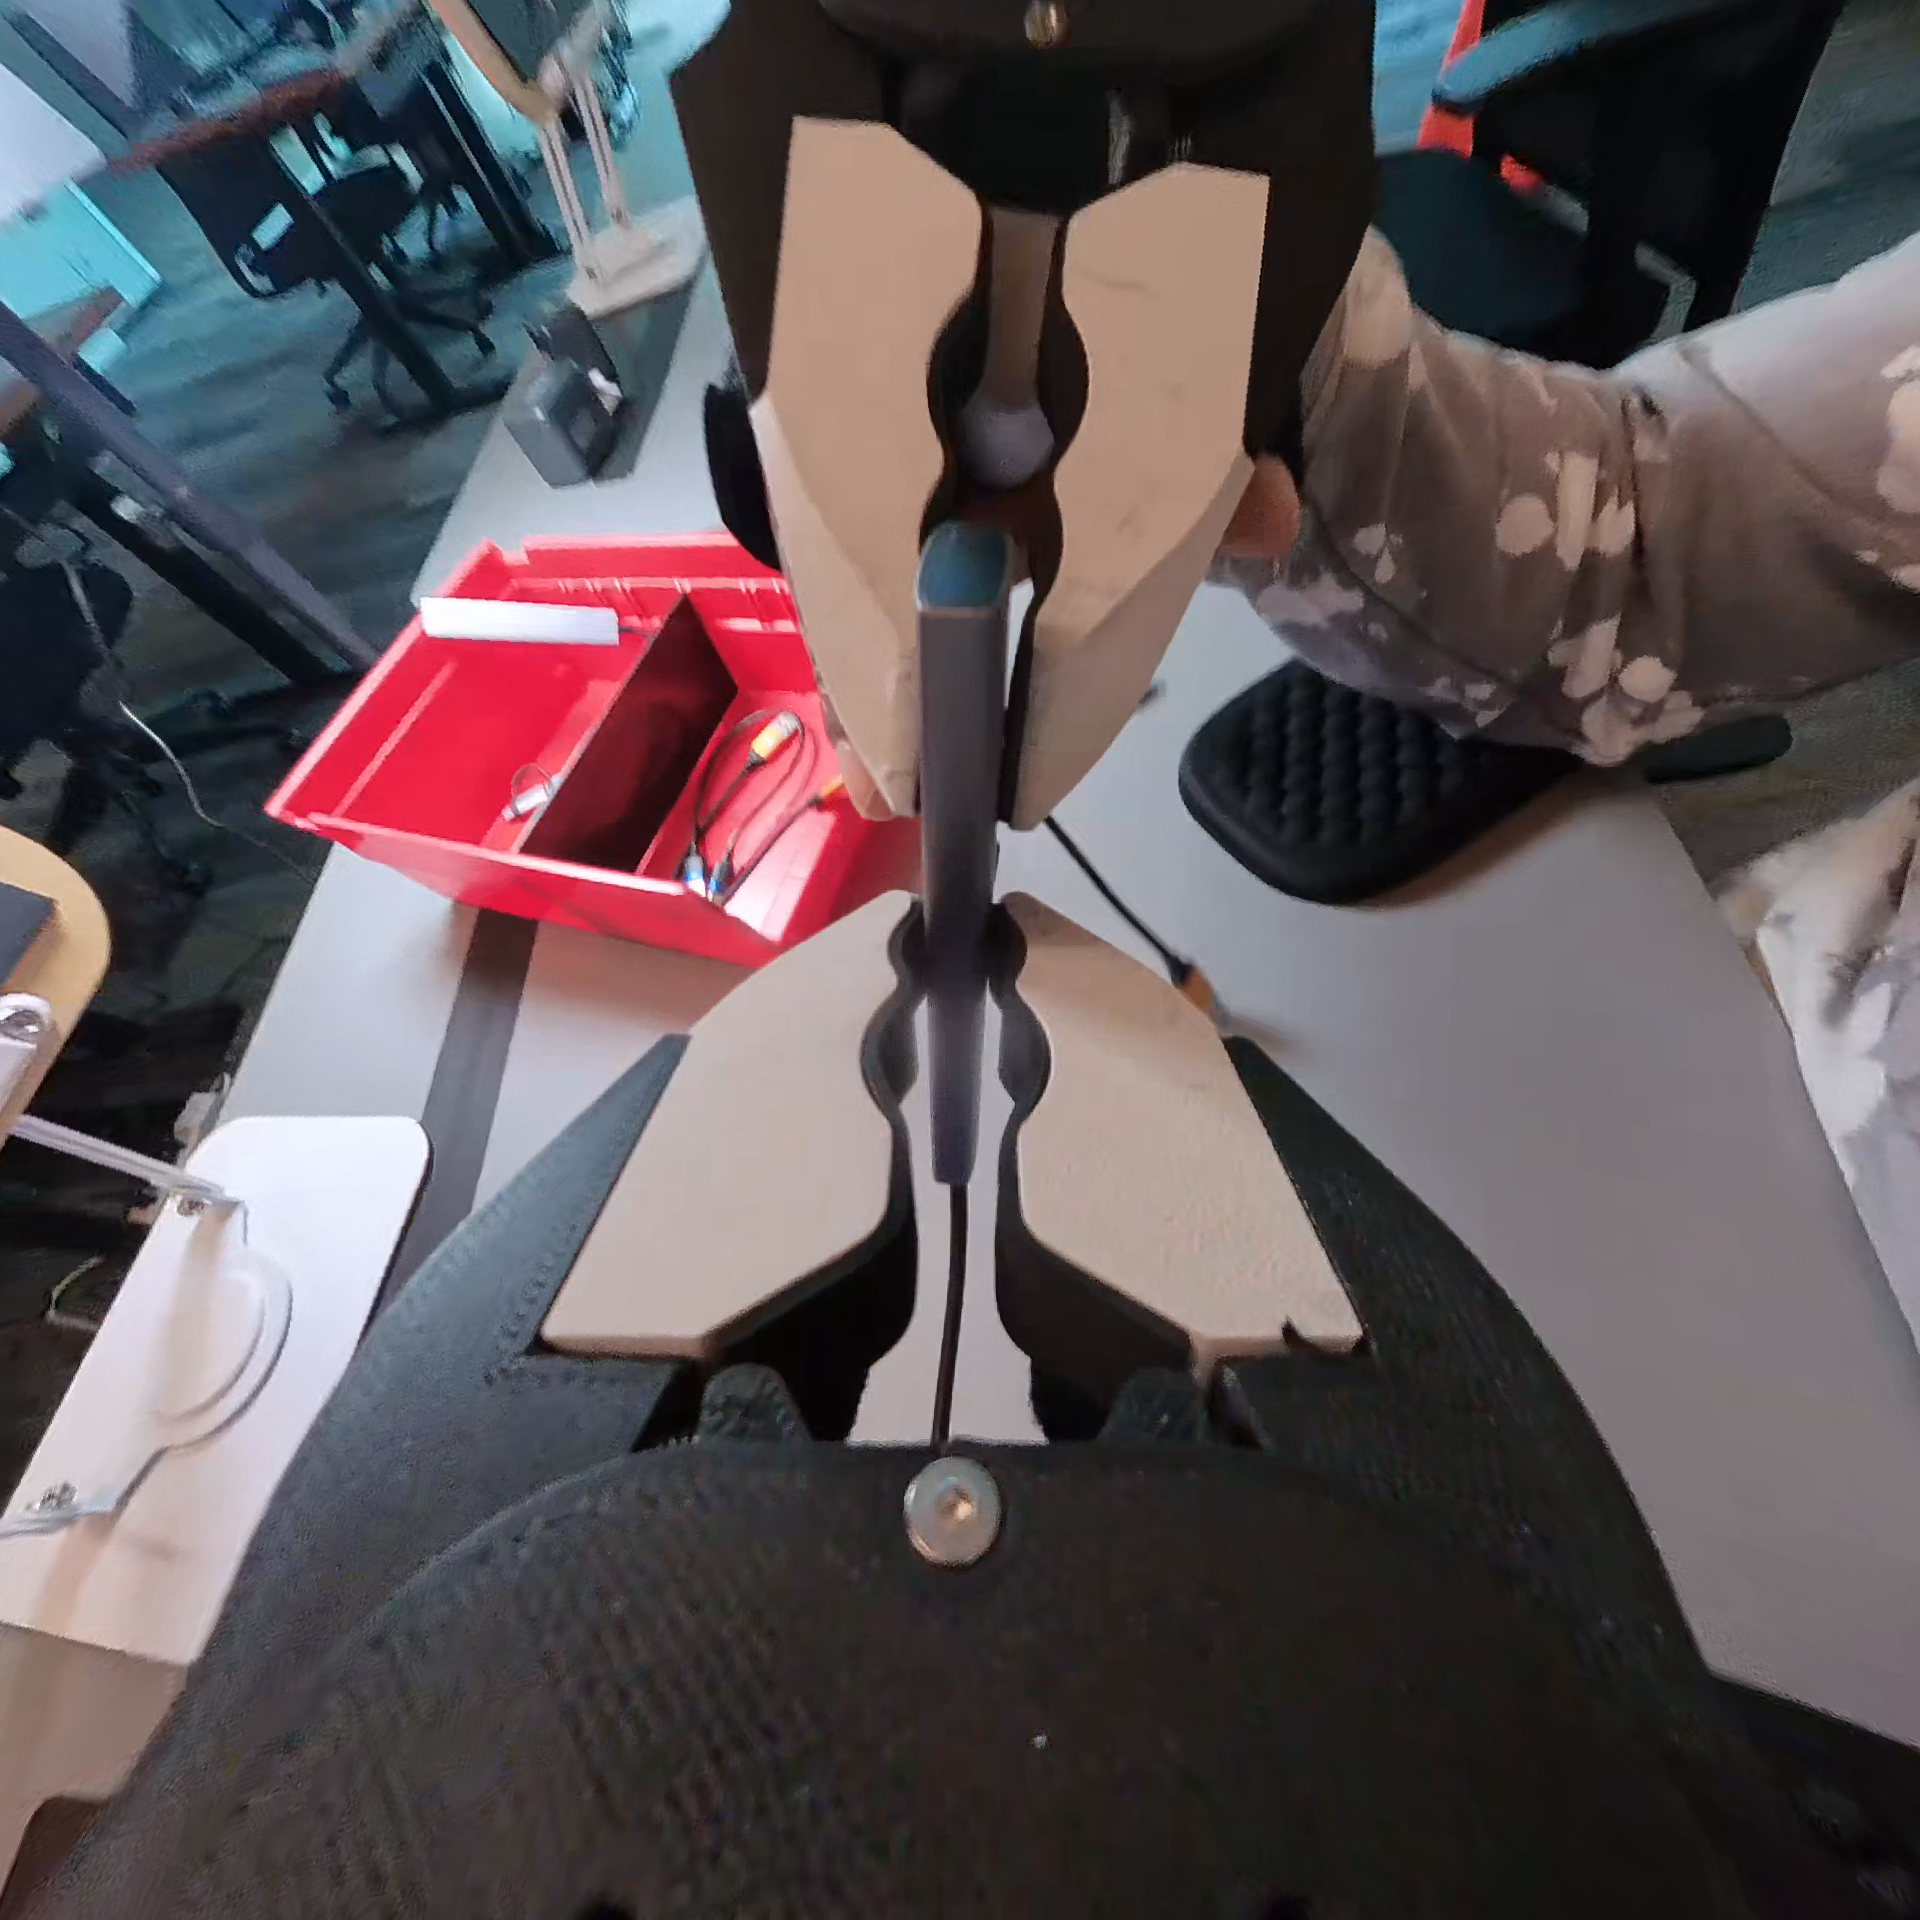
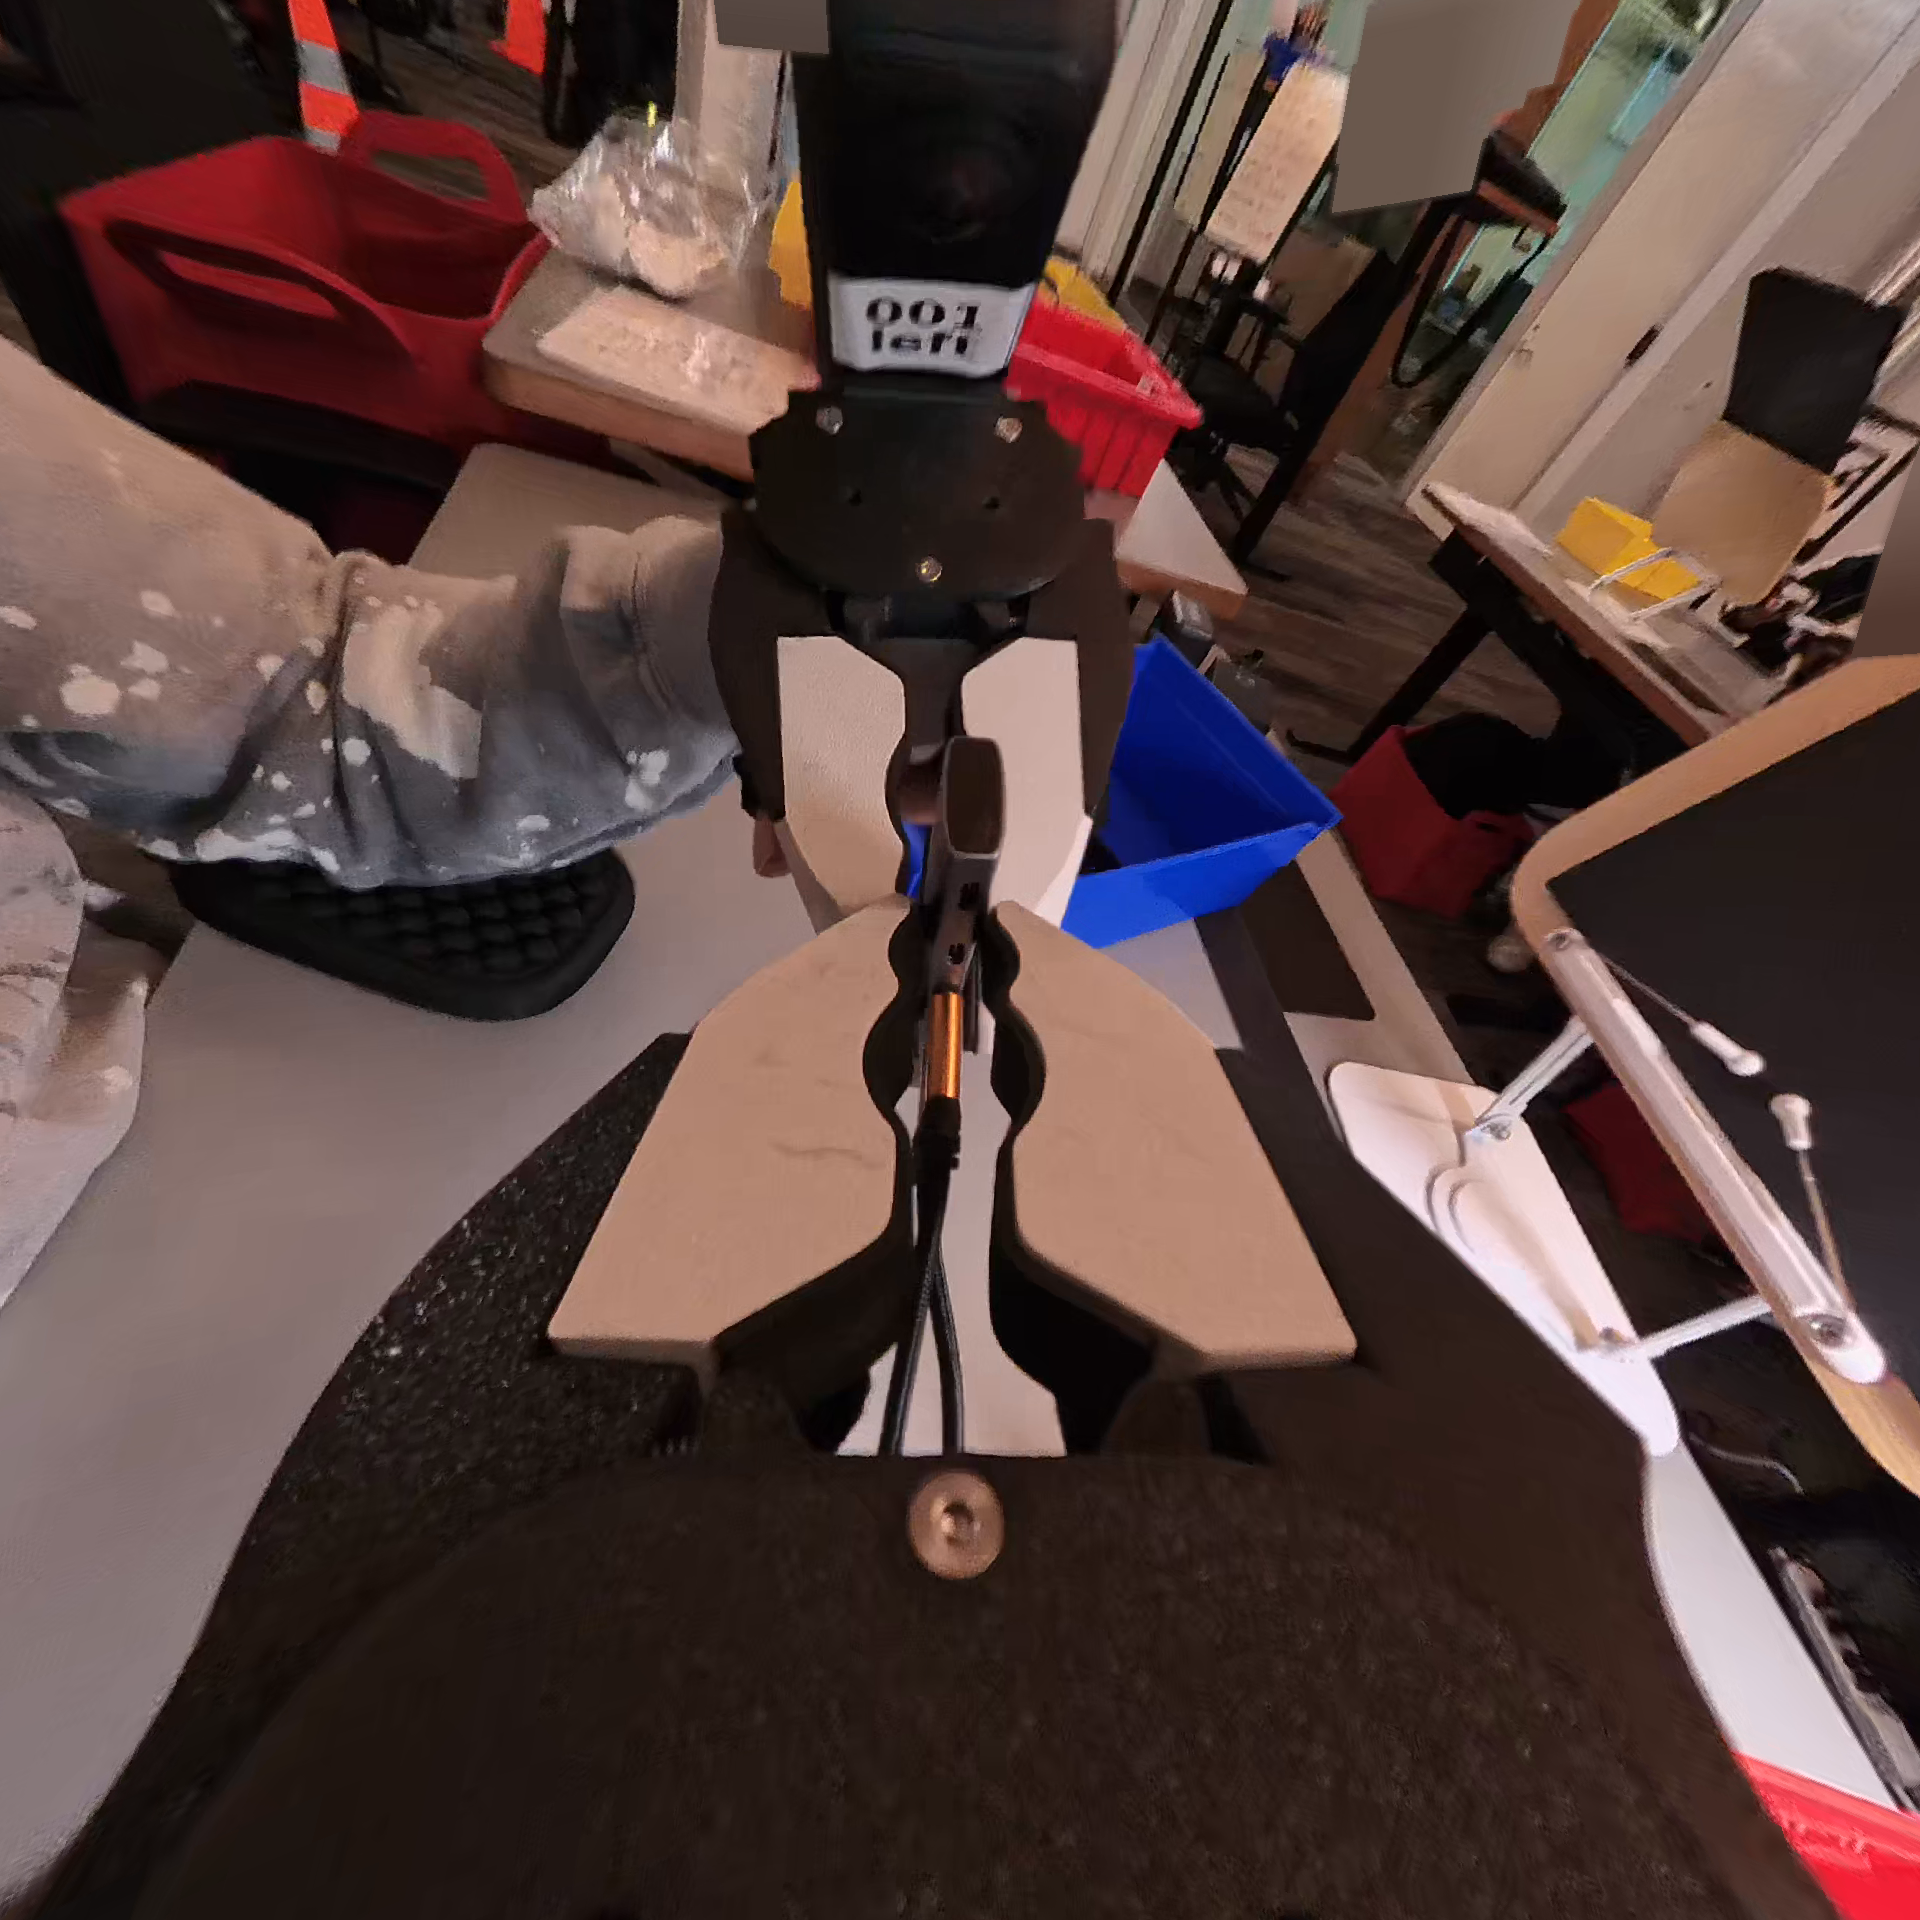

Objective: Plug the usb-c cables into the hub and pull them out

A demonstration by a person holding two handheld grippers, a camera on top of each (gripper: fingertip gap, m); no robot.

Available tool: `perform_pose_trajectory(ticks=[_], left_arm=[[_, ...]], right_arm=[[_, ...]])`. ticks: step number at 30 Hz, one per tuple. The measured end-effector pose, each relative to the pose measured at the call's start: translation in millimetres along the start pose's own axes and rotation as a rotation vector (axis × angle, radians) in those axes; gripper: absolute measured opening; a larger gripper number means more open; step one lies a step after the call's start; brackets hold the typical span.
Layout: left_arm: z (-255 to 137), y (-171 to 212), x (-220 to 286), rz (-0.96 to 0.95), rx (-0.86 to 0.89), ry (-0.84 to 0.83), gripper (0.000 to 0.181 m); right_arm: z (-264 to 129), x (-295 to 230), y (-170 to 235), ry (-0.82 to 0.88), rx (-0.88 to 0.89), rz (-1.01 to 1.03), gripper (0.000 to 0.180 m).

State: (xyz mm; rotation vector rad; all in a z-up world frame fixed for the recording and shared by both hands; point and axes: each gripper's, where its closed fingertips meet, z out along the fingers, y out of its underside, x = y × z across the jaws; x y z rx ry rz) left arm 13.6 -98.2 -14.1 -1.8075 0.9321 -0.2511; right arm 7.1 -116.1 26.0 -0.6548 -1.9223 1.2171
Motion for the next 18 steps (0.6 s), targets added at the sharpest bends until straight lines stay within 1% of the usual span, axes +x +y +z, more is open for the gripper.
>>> perform_pose_trajectory(ticks=[2,5,8,10,13,18], left_arm=[[-6.6,-12.7,-2.7,-0.030,0.097,0.011,0.011],[-19.3,-23.9,-8.7,-0.064,0.205,0.015,0.011],[-29.6,-35.6,-14.1,-0.103,0.316,0.015,0.011],[-33.9,-42.7,-15.8,-0.128,0.384,0.026,0.011],[-33.7,-45.7,-15.0,-0.141,0.420,0.043,0.011],[-32.3,-49.6,-15.4,-0.164,0.464,0.057,0.011]], right_arm=[[-8.1,6.2,-7.4,0.020,0.064,0.013,0.010],[-16.5,14.8,-5.3,0.046,0.082,0.023,0.015],[-14.8,14.9,-3.6,0.021,0.097,0.052,0.019],[-9.7,16.8,-3.1,0.032,0.100,0.054,0.019],[-6.7,17.5,-10.6,0.035,0.150,0.072,0.008],[-7.5,17.8,-14.0,0.032,0.164,0.095,0.007]])
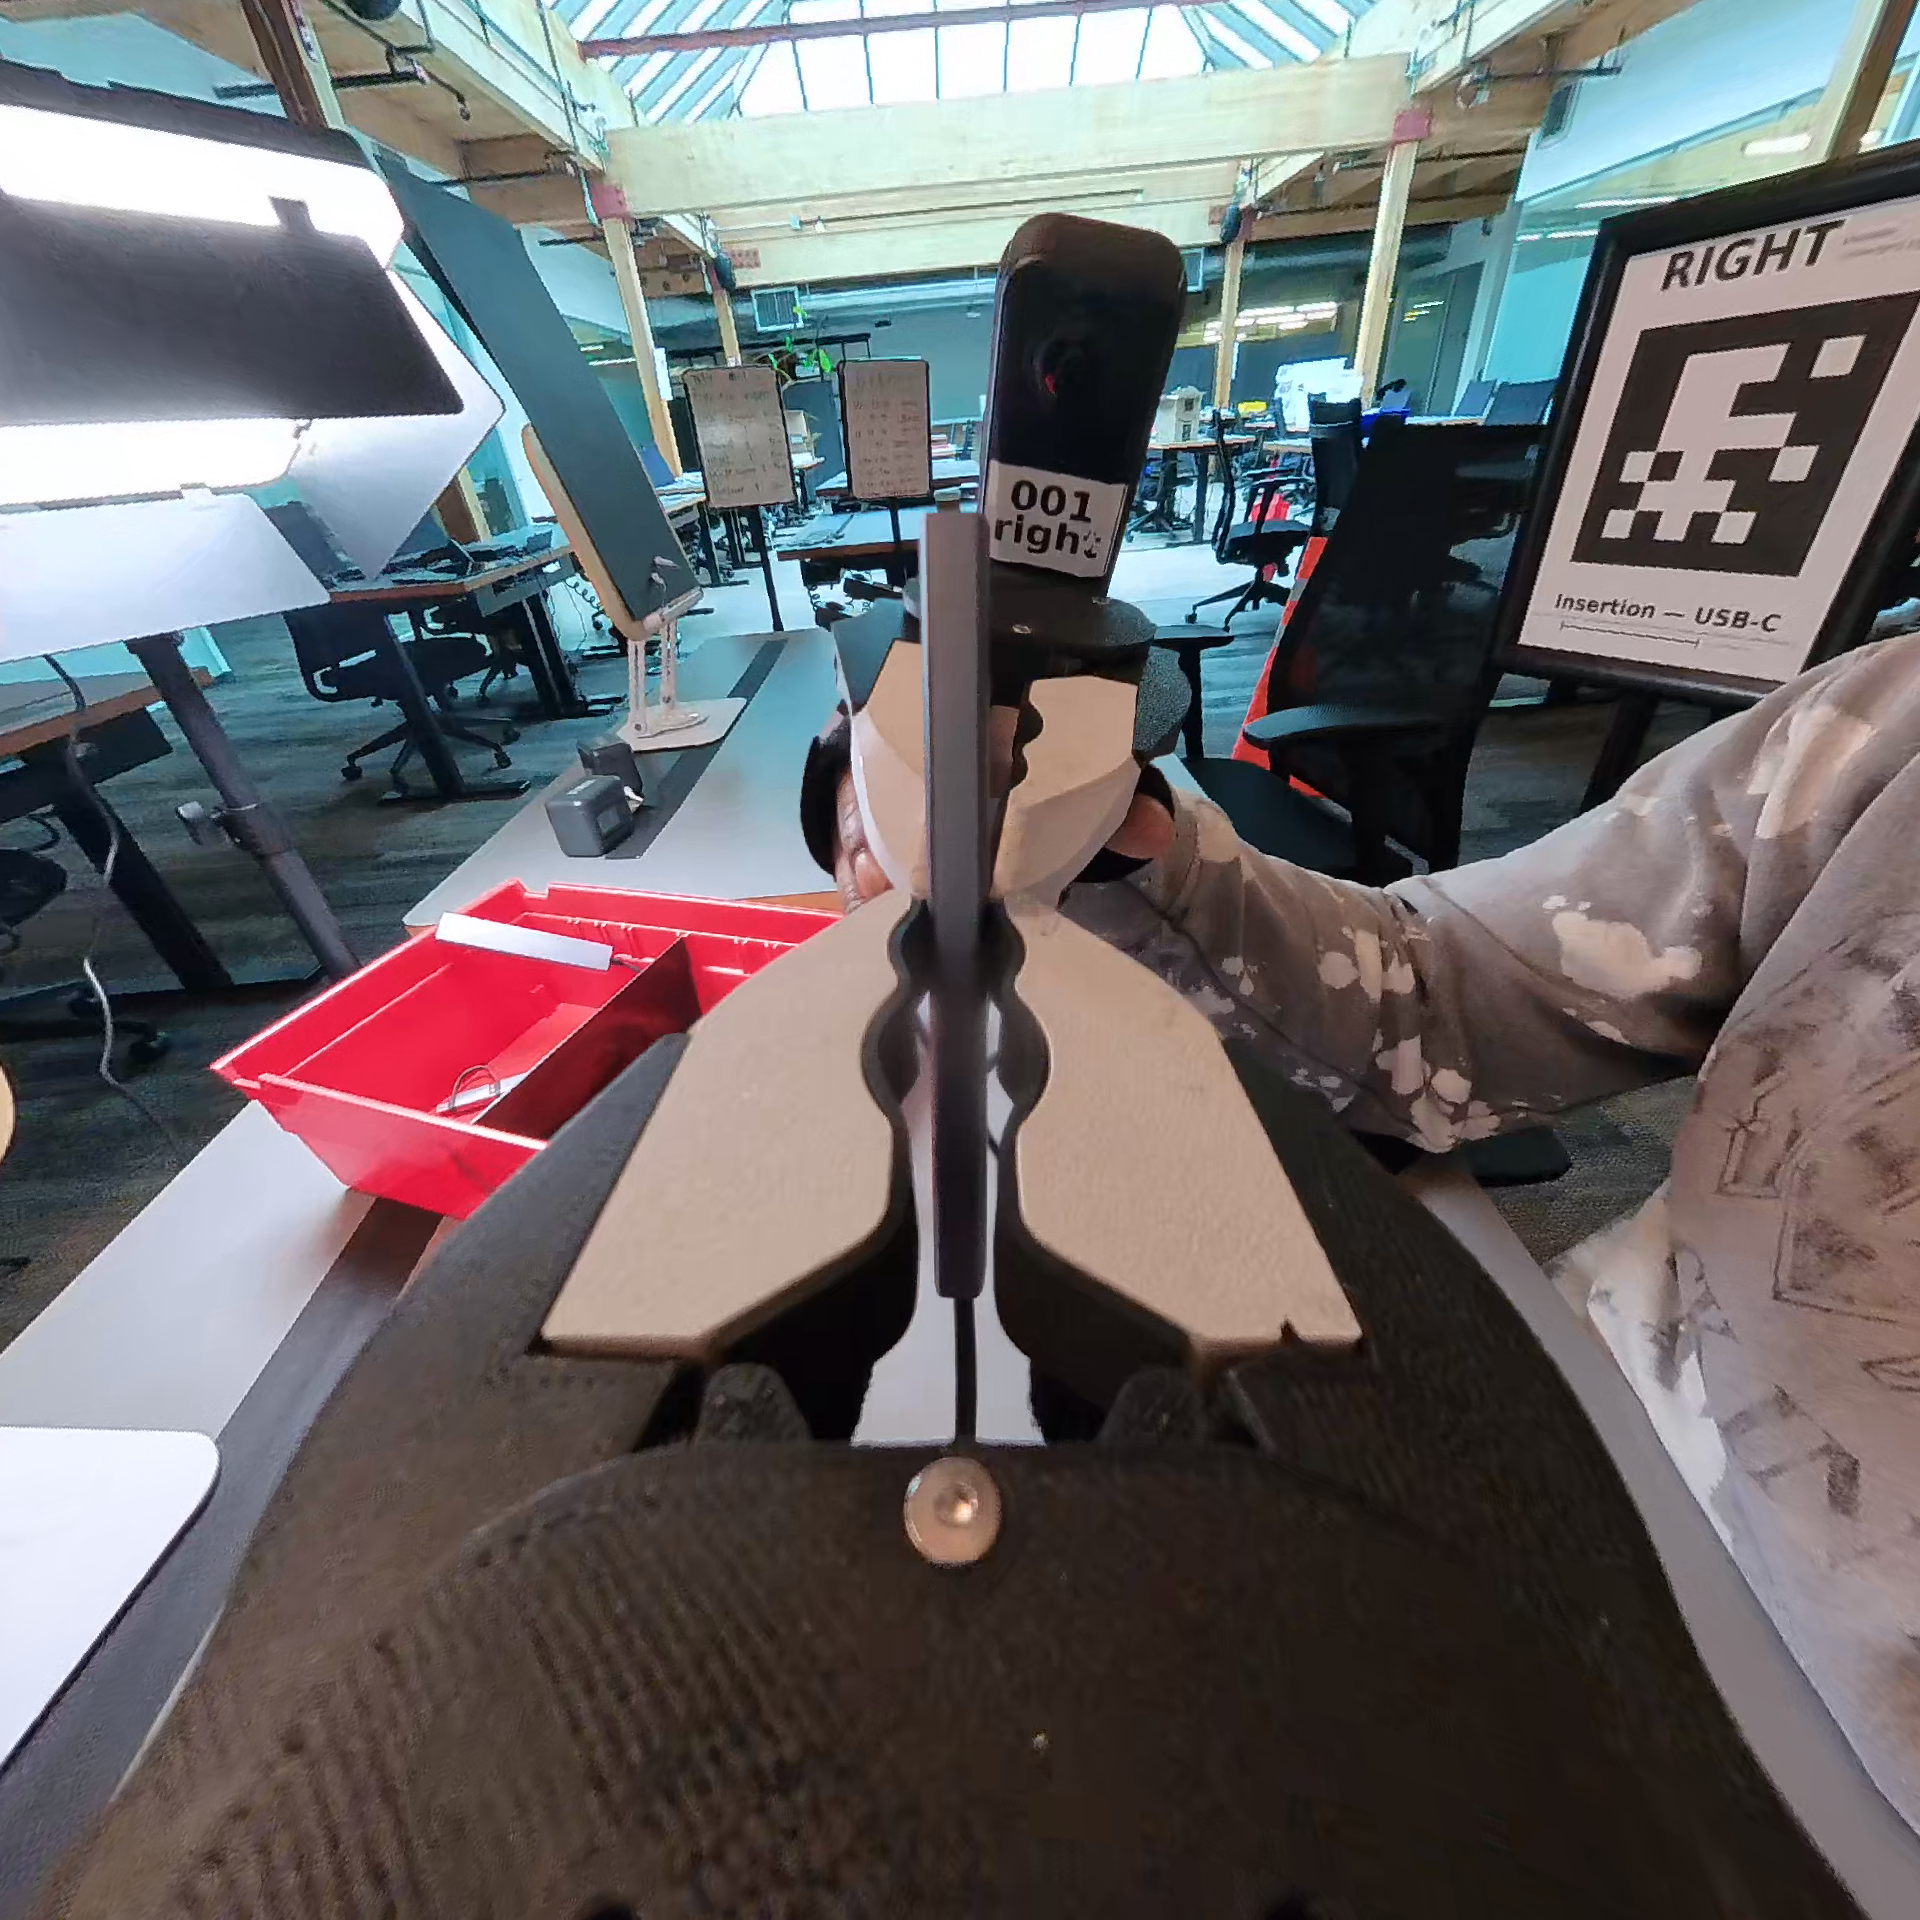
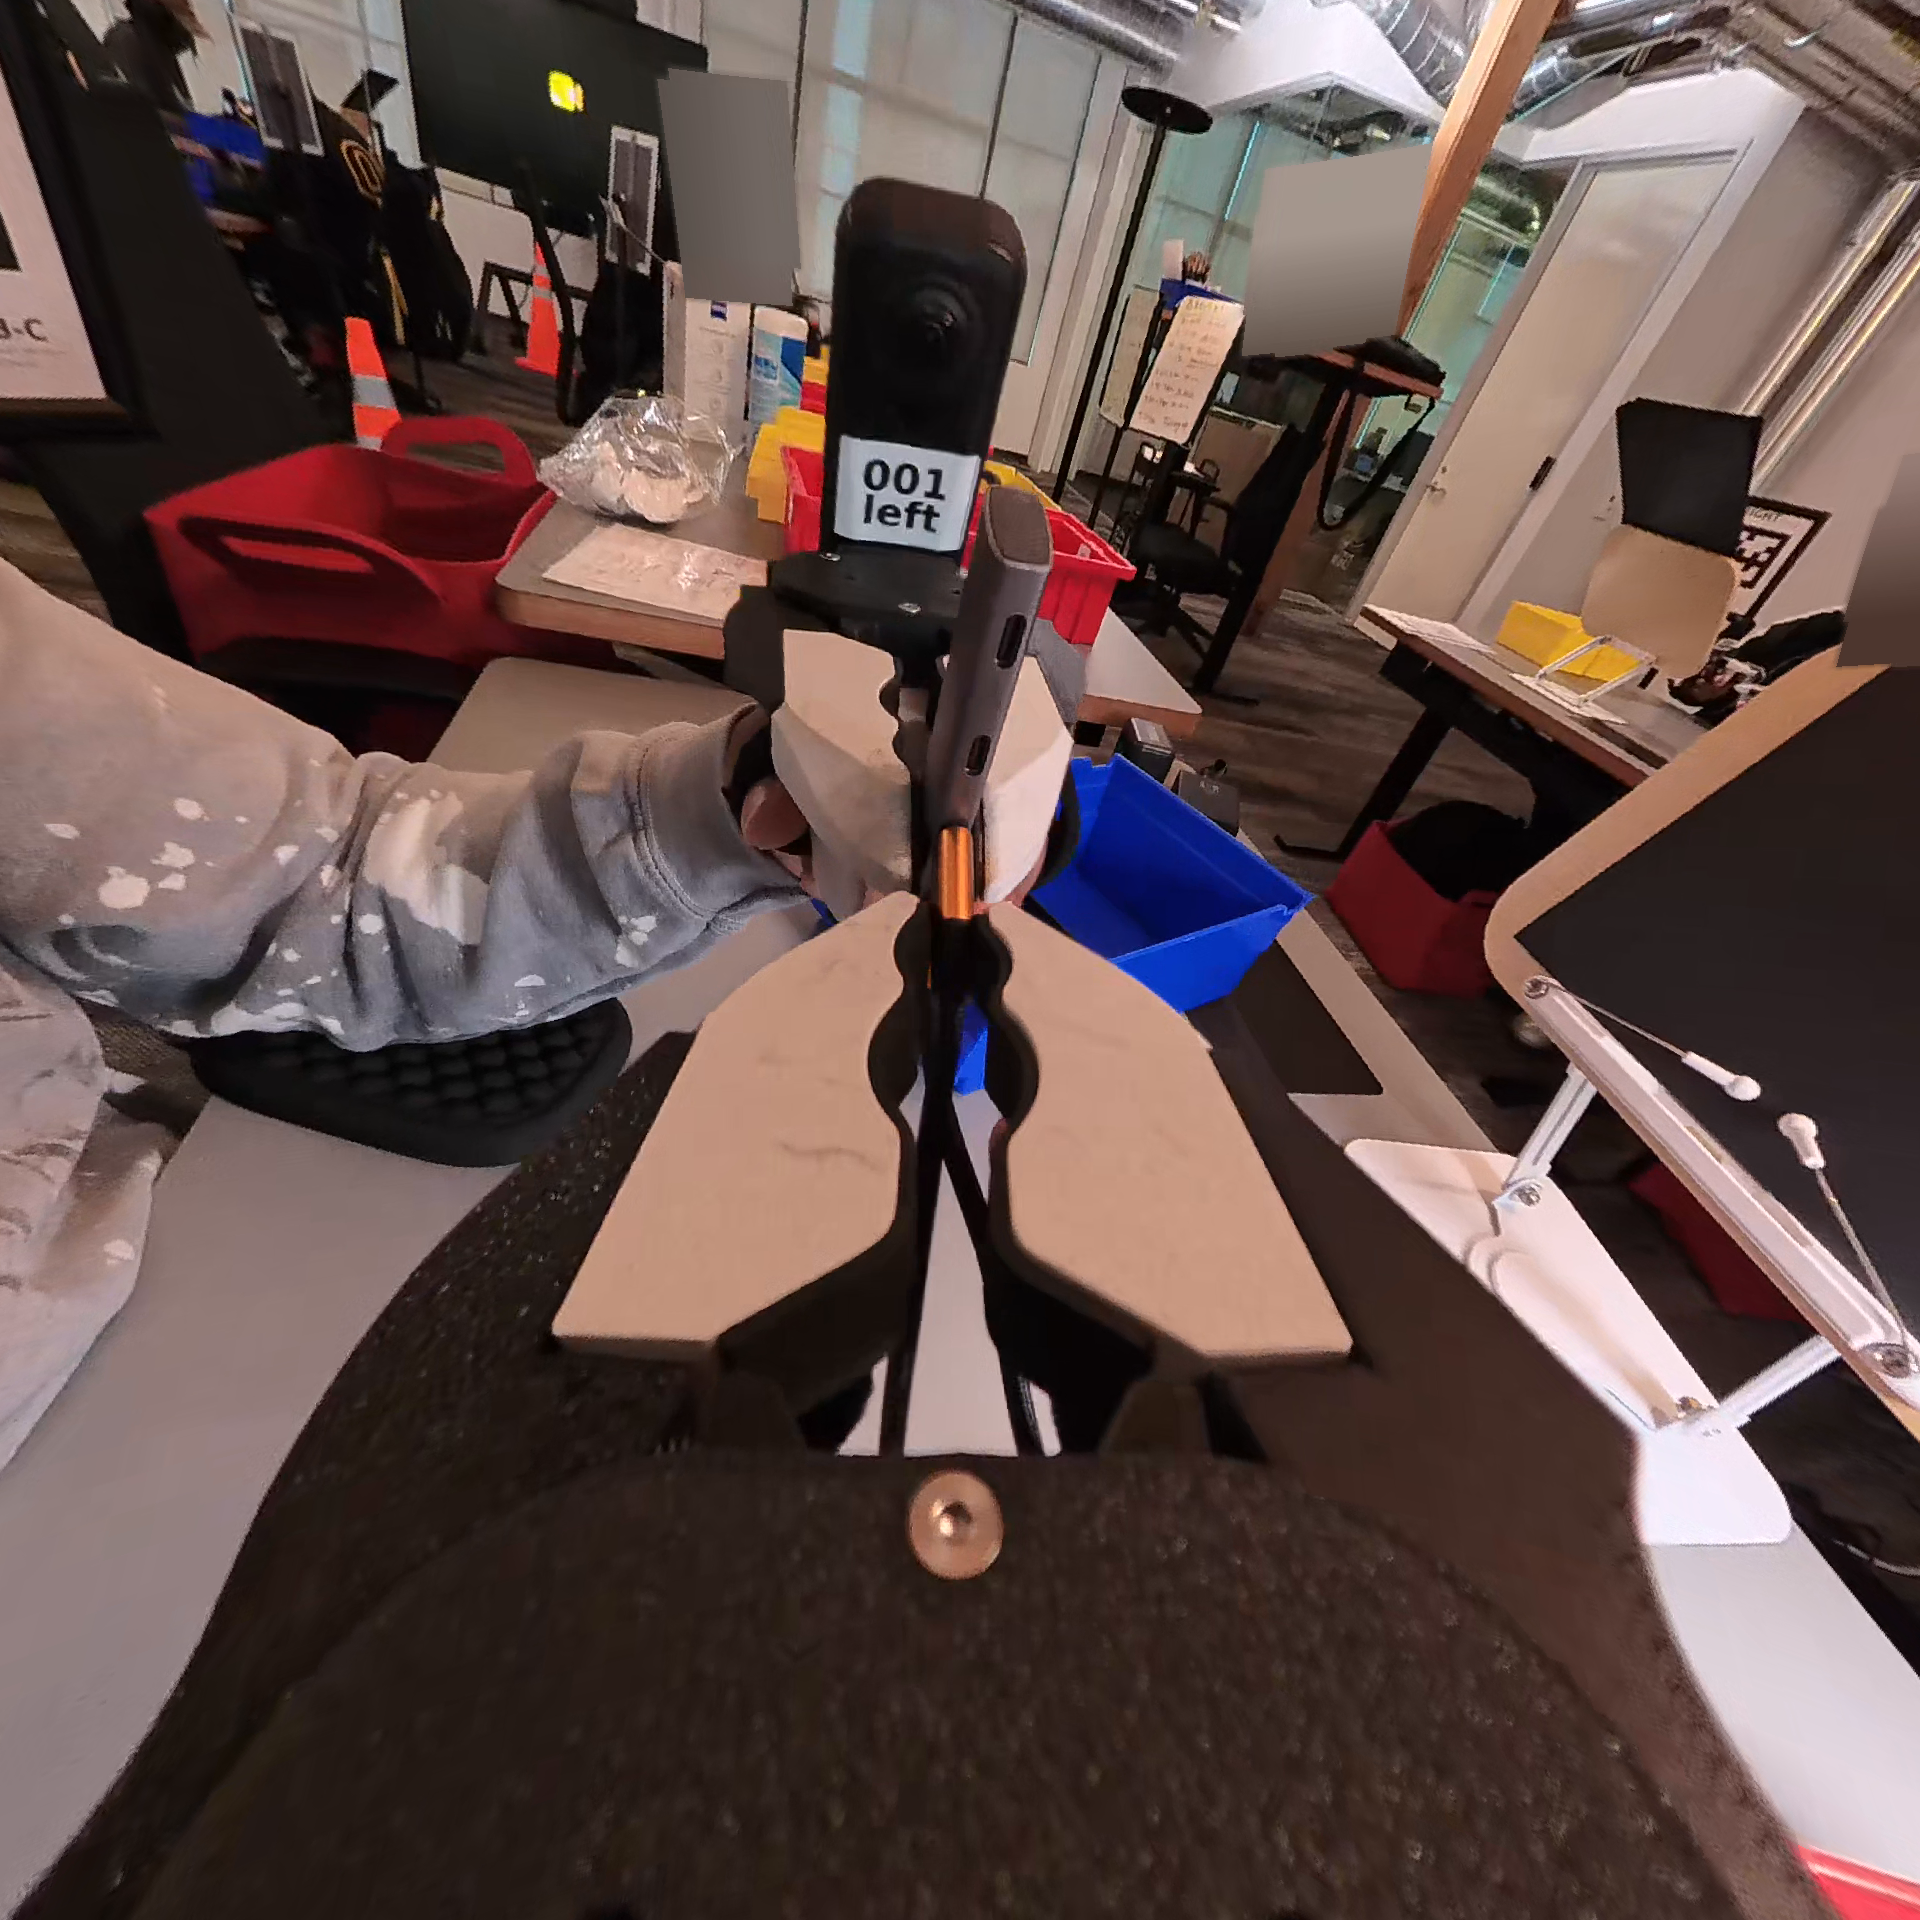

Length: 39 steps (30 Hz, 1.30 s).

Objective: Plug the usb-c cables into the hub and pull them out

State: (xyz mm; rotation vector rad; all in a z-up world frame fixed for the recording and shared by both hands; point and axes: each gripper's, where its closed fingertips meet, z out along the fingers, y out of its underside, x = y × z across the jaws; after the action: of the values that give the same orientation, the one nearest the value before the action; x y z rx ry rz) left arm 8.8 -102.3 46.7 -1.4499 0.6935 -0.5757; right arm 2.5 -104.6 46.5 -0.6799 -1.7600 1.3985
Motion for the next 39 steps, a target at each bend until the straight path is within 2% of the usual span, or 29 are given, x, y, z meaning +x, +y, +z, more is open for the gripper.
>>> perform_pose_trajectory(ticks=[14,25,39], left_arm=[[-5.4,14.3,-0.6,0.044,-0.120,-0.023,0.011],[-3.1,13.9,-4.5,0.055,-0.162,-0.059,0.011],[10.7,8.5,-14.3,0.002,-0.065,-0.089,0.010]], right_arm=[[0.9,-3.1,18.4,-0.025,-0.105,-0.015,0.007],[-2.6,1.4,22.1,-0.042,-0.087,-0.017,0.008],[-16.4,12.7,22.5,-0.042,-0.037,-0.008,0.008]])
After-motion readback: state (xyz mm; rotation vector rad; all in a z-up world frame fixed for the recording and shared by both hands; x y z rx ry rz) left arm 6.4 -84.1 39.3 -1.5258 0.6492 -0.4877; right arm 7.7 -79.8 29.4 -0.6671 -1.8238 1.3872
